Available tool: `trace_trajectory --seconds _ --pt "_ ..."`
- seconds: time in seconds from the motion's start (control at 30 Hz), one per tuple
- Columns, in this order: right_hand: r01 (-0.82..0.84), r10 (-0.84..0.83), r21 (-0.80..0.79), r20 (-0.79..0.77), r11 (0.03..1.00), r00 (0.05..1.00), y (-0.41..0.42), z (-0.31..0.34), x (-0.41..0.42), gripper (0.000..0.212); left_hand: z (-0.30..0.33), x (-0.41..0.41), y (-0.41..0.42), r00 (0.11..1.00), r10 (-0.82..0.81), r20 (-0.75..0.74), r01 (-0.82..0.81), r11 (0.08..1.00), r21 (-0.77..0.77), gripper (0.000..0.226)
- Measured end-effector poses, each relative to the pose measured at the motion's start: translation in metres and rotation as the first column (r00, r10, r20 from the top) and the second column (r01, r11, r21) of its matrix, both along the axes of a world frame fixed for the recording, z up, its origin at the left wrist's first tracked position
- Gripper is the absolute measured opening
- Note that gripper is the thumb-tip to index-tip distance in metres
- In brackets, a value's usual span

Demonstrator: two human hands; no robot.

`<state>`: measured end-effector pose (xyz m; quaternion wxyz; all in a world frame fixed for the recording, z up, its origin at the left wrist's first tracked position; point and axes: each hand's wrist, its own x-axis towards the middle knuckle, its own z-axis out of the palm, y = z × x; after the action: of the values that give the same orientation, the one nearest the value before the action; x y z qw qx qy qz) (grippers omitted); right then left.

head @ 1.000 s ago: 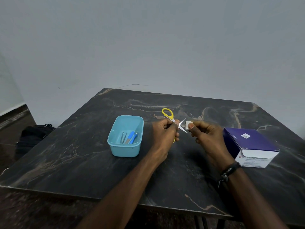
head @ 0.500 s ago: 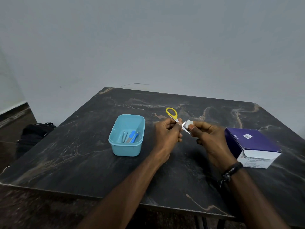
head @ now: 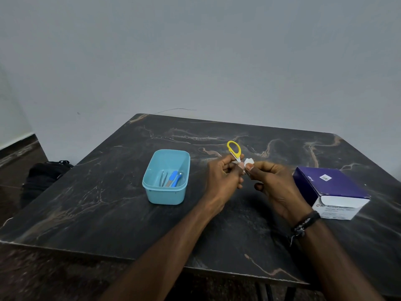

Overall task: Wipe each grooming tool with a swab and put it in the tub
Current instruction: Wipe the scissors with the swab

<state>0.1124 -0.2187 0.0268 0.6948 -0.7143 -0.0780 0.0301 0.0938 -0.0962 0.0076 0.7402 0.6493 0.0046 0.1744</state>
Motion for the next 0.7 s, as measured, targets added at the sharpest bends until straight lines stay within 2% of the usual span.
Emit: trace_trajectory --seconds 0.13,0.37,0.5,0.6,0.7 --pt "0.041 -0.041 0.056 -0.004 0.998 0.999 -0.0018 0.0021 0.0014 0.011 0.0013 -0.0016 0.0004 1.000 -0.014 0.000 0.014 1.000 -0.003 0.022" --pt "-0.033 0.033 -0.006 -0.019 0.999 0.999 0.0009 0.0022 -0.0005 0.020 0.0008 -0.0007 0.0009 1.000 -0.016 -0.011 0.016 1.000 -0.003 0.019" --pt "0.098 -0.098 0.040 0.011 0.994 0.995 0.0001 0.0034 0.0002 0.016 0.0010 -0.0012 -0.0005 1.000 -0.023 -0.007 0.023 1.000 -0.020 0.016" --pt "0.175 -0.176 0.016 0.073 0.984 0.982 -0.0020 0.0037 0.0026 0.015 0.0019 -0.0004 0.0001 1.000 0.024 -0.013 -0.024 0.999 -0.039 0.017" --pt "0.142 -0.110 -0.134 0.220 0.981 0.969 -0.0035 0.0022 0.0030 0.019 0.0032 0.0023 0.0039 0.996 0.085 0.000 -0.085 0.994 -0.066 0.016"
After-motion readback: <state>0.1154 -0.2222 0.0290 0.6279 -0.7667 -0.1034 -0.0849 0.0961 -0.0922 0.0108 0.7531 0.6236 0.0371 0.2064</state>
